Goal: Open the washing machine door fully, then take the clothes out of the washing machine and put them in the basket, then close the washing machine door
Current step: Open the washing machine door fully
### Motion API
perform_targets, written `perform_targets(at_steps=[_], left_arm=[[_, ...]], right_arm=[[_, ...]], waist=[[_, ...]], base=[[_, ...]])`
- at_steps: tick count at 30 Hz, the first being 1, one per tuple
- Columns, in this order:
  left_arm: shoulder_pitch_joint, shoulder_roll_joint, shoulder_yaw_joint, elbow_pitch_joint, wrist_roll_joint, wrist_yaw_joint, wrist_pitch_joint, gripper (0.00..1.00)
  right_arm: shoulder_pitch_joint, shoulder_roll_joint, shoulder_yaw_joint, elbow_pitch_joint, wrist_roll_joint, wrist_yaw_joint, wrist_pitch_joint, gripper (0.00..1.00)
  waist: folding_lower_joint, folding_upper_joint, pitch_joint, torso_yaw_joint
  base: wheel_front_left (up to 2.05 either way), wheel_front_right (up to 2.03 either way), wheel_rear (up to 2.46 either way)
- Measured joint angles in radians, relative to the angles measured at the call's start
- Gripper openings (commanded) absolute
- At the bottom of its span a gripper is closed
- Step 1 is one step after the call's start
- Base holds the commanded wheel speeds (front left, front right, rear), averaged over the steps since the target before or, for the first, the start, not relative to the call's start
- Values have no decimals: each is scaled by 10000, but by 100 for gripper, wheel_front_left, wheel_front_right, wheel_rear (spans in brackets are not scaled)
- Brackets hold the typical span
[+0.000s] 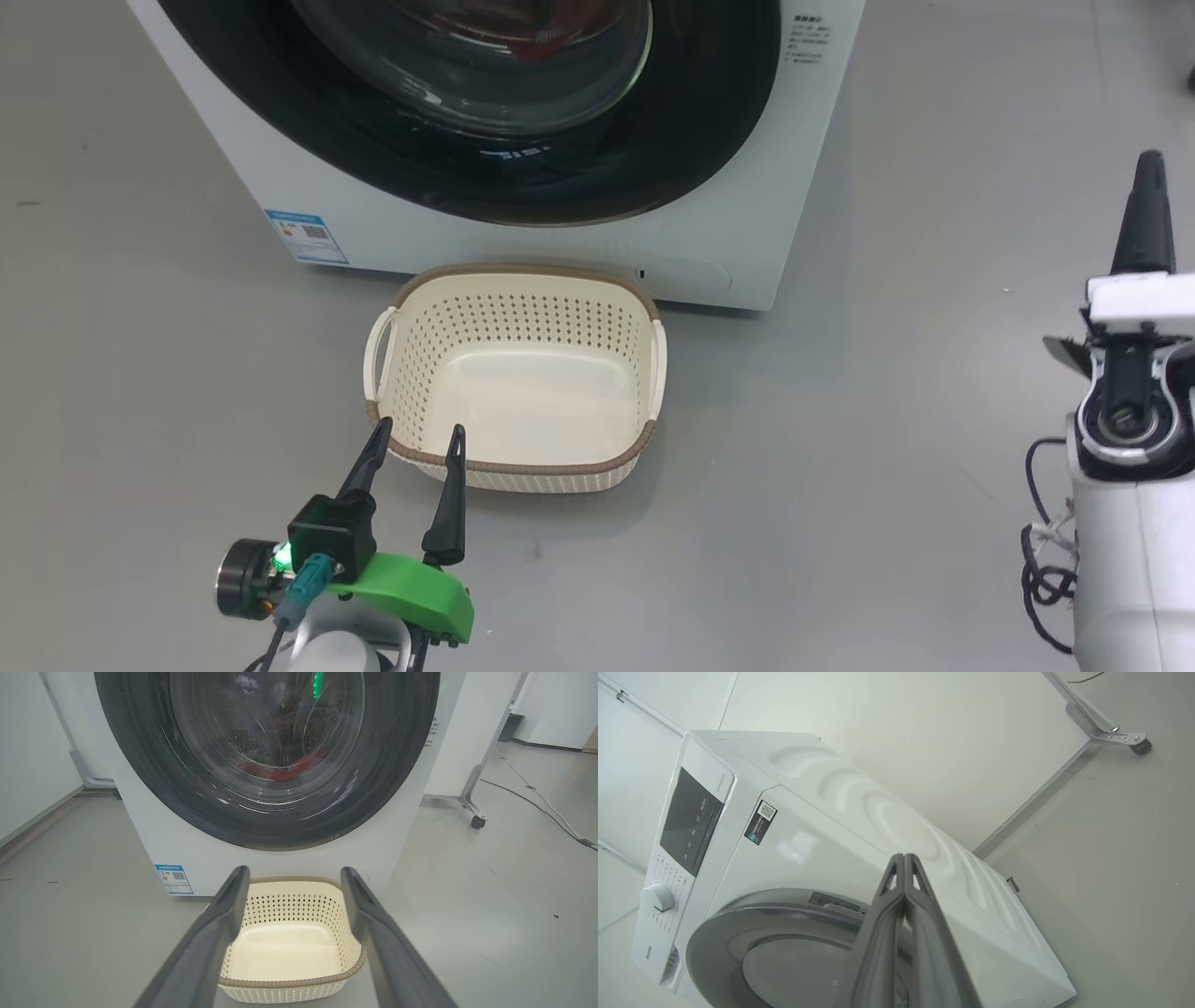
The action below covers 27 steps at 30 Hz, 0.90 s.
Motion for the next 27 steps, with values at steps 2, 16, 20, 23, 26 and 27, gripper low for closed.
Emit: perform_targets(at_steps=[2, 16, 20, 23, 26, 27], left_arm=[[-58, 0, -10, -52, -90, 0, 0, 100], [-853, -21, -441, -462, -589, 0, -15, 100], [-1147, -36, -631, -600, -719, 0, -15, 100], [-1314, -48, -679, -708, -888, 0, -15, 100], [-1442, -67, -673, -727, -951, 0, -15, 100], [-1460, -71, -671, -725, -955, 0, -15, 100]], right_arm=[[-461, -19, -178, 33, 445, -13, 249, 0], [-3514, -769, -35, 414, 1687, -600, 2961, 0], [-4398, -1062, 119, 648, 1921, -911, 3812, 0], [-4877, -1317, 228, 819, 1977, -1014, 4259, 0], [-5288, -1507, 290, 1045, 1996, -1162, 4663, 0], [-5419, -1524, 293, 1112, 2046, -1181, 4792, 0]], waist=[[0, 0, 183, 142], [1, 0, 1594, 1045], [1, 0, 2111, 1305], [0, 0, 2408, 1456], [0, -1, 2687, 1610], [0, -1, 2773, 1661]], base=[[0, 0, 0], [0, 0, 0], [0, 0, 0], [0, 0, 0], [0, 0, 0], [0, 0, 0]])
